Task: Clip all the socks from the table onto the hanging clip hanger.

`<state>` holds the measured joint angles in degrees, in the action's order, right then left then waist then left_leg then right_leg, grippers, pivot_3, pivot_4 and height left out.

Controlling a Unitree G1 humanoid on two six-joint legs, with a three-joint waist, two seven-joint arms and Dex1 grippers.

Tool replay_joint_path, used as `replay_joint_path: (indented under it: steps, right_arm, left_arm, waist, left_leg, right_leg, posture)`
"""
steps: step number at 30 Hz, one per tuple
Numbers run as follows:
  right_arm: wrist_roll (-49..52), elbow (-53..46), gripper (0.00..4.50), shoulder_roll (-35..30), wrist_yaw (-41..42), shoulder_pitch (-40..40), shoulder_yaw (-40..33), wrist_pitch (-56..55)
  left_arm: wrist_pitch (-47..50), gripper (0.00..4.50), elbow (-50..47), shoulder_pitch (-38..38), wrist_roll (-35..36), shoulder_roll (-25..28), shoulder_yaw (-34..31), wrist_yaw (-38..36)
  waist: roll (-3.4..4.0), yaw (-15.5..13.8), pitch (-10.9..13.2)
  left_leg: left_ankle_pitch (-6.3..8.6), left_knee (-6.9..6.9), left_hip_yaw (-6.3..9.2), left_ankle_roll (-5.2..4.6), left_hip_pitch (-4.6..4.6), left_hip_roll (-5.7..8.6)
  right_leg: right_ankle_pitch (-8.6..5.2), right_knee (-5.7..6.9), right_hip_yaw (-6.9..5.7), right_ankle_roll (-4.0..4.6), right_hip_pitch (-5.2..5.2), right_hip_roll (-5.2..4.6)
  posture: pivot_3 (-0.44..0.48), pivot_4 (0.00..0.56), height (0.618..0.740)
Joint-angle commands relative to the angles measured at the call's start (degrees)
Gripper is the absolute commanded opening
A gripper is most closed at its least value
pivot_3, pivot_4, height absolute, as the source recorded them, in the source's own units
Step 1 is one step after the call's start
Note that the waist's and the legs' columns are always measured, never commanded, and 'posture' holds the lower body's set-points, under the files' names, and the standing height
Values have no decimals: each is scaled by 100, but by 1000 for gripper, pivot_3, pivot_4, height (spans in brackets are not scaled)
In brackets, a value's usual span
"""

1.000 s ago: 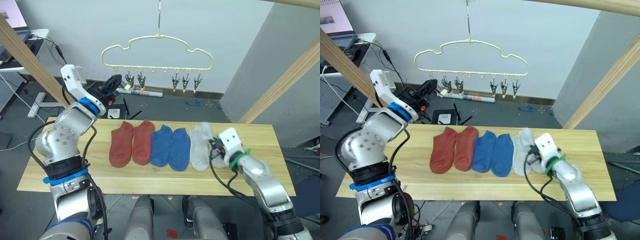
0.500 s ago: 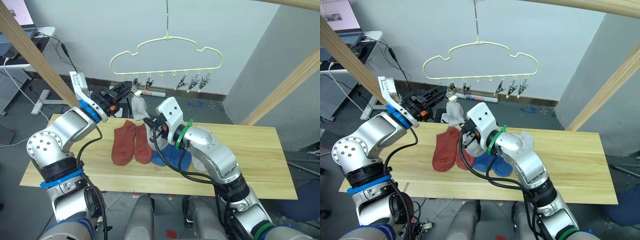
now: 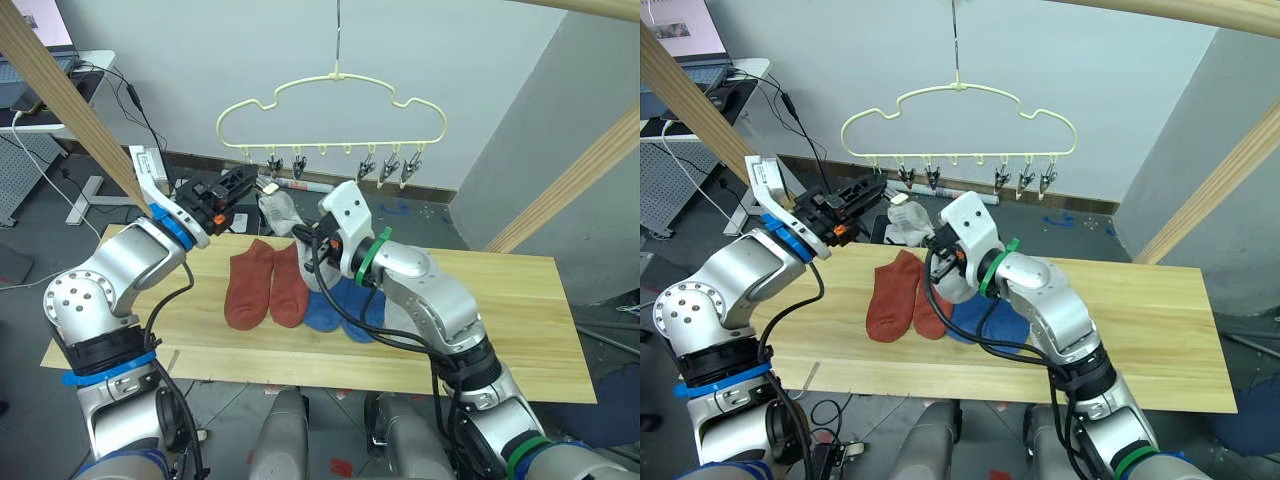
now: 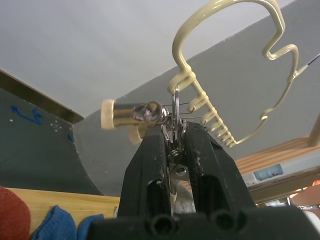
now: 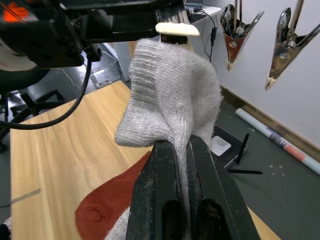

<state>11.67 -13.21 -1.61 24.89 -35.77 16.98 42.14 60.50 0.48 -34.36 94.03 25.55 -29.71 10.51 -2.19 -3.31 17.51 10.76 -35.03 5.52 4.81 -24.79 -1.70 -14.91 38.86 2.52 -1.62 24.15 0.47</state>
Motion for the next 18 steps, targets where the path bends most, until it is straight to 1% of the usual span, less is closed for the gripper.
replay_joint_path:
  steps: [1, 5, 18]
  right_arm:
    - [229, -458, 36, 11, 54, 0, -57, 163]
    - [287, -459, 36, -8, 31, -67, -126, 238]
    - [428, -456, 36, 73, -97, -256, -324, 312]
  left_arm:
    - [-97, 167, -161, 30, 190, 120, 89, -135]
    - [-154, 167, -144, 39, 222, 169, 160, -172]
    - [-317, 167, -225, 221, 314, 312, 270, -199]
  waist:
    - [0, -1, 0]
    - [1, -3, 1]
    - [4, -6, 4]
  left_leg:
    - [0, 2, 1, 0, 0, 0]
    - [-1, 3, 3, 1, 0, 0]
    - [-2, 8, 4, 3, 0, 0]
  right_leg:
    - [-1, 0, -2, 1, 0, -4]
    - [-14, 0, -3, -19, 1, -4]
    - [-16, -2, -4, -21, 1, -6]
  posture:
    - [236, 311, 740]
    - [236, 311, 740]
    - [236, 314, 740]
